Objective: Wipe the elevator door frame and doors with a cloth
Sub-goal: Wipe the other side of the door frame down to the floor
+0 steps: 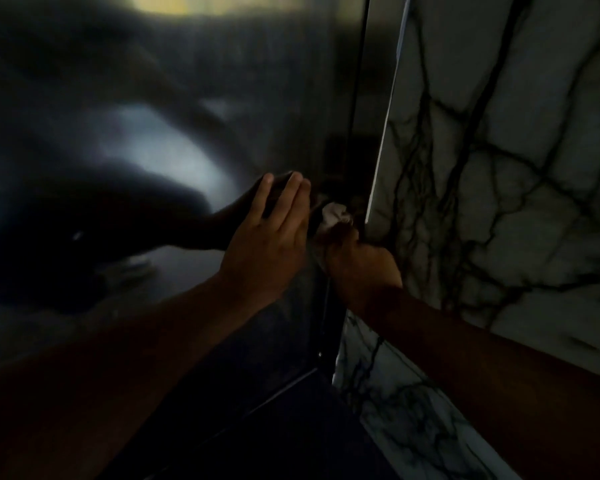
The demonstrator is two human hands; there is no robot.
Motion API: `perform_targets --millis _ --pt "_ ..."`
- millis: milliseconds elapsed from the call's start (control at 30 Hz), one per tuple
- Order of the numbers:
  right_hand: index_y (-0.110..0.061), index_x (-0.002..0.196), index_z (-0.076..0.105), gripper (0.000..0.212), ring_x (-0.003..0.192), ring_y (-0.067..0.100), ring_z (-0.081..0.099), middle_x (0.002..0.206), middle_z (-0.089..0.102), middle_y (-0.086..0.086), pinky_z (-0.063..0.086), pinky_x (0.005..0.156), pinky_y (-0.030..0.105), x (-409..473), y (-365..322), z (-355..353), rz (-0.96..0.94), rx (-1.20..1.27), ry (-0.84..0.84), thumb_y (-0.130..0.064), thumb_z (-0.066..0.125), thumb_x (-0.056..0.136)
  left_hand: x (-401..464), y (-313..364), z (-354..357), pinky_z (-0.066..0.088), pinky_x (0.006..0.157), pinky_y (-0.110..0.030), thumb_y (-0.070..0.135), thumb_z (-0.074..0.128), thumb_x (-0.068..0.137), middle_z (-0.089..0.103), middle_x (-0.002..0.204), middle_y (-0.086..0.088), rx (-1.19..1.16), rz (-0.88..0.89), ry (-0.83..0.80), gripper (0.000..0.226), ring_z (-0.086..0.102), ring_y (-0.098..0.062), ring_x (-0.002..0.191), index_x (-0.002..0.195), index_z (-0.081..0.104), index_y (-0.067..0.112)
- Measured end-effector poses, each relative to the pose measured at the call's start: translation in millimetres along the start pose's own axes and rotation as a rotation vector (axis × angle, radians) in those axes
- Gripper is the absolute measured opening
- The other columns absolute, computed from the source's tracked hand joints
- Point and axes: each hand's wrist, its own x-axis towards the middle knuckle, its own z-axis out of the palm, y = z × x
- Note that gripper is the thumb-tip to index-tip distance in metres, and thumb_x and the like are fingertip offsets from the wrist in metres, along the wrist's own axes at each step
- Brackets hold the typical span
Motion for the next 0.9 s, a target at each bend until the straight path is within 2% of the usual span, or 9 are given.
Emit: perform_targets --millis 133,333,433,533,633,667,767,867,900 --pt "0.005 0.103 0.068 0.034 0.044 0.022 0.063 0.077 0.070 0.015 0.047 0.037 0.026 -29.9 -28.7 35.9 0.039 0.007 -0.175 -0.006 0.045 0.082 -16.3 8.4 23.4 0.021 0.116 -0.059 0.010 0.022 0.101 0.039 0.149 -0.023 0.042 0.043 0.102 0.046 0.031 -0.038 0.142 0.137 0.045 -0.005" --pt "-0.004 0.106 0.072 0.043 0.035 0.022 0.056 0.091 0.071 0.020 0.039 0.030 0.022 -50.8 -40.9 62.9 0.045 -0.044 -0.118 -0.012 0.076 0.064 -47.5 27.7 52.5 0.017 0.118 -0.057 0.010 0.025 0.100 0.039 0.150 -0.023 -0.054 0.062 0.132 0.044 0.030 -0.039 0.143 0.137 0.045 -0.003" --pt "-0.011 0.107 0.073 0.042 0.038 0.017 0.057 0.092 0.072 0.013 0.038 0.033 0.020 -63.4 -45.7 81.6 0.057 -0.109 -0.119 -0.026 0.075 0.068 -71.6 49.6 61.9 0.011 0.119 -0.055 0.007 0.016 0.098 0.034 0.153 -0.023 -0.089 0.043 0.038 0.051 0.026 -0.039 0.144 0.139 0.043 -0.003" --pt "-0.014 0.110 0.071 0.037 0.045 0.016 0.060 0.091 0.070 0.007 0.038 0.038 0.021 -81.2 -58.4 94.8 0.115 -0.038 -0.229 -0.028 0.054 0.081 -100.4 67.6 67.8 0.004 0.119 -0.055 0.004 0.007 0.093 0.026 0.156 -0.024 -0.108 0.085 -0.102 0.059 0.018 -0.040 0.146 0.141 0.040 -0.005" --pt "-0.011 0.131 0.047 0.053 0.083 0.028 0.064 0.115 0.060 0.008 0.037 0.059 0.029 -109.6 -76.3 132.1 0.173 0.212 -0.498 -0.028 0.016 0.092 -124.4 76.9 77.8 0.007 0.119 -0.055 0.003 0.001 0.094 0.028 0.155 -0.025 -0.128 0.105 -0.128 0.062 0.020 -0.041 0.145 0.135 0.047 -0.004" --pt "-0.009 0.129 0.048 0.049 0.084 0.027 0.065 0.112 0.061 0.008 0.037 0.060 0.027 -122.0 -83.0 145.0 0.218 0.265 -0.508 -0.026 0.020 0.094 -130.9 81.1 82.3 0.009 0.119 -0.055 0.003 0.001 0.094 0.029 0.154 -0.025 -0.138 0.100 -0.118 0.062 0.021 -0.041 0.145 0.133 0.049 -0.004" --pt "-0.002 0.097 0.069 0.032 0.042 0.014 0.059 0.063 0.066 0.001 0.040 0.038 0.017 -143.2 -100.4 163.8 0.166 0.091 -0.486 -0.025 0.048 0.089 -147.7 95.5 93.9 0.010 0.120 -0.055 0.001 0.014 0.095 0.030 0.154 -0.025 -0.164 0.097 -0.118 0.051 0.021 -0.041 0.145 0.129 0.052 -0.004" --pt "-0.005 0.089 0.074 0.028 0.034 0.014 0.055 0.059 0.066 0.006 0.040 0.033 0.019 -166.1 -112.1 191.7 0.126 -0.058 -0.384 -0.028 0.074 0.074 -182.5 117.1 105.6 0.010 0.120 -0.056 0.009 0.031 0.091 0.024 0.155 -0.027 -0.235 0.101 -0.255 0.045 0.016 -0.042 0.146 0.130 0.051 -0.004" --pt "-0.006 0.091 0.074 0.028 0.038 0.017 0.058 0.060 0.066 0.007 0.042 0.036 0.020 -173.4 -114.0 197.0 0.153 0.035 -0.384 -0.029 0.075 0.076 -194.1 122.5 107.8 0.010 0.119 -0.056 0.011 0.034 0.091 0.024 0.155 -0.028 -0.249 0.097 -0.298 0.046 0.016 -0.043 0.146 0.130 0.051 -0.005"
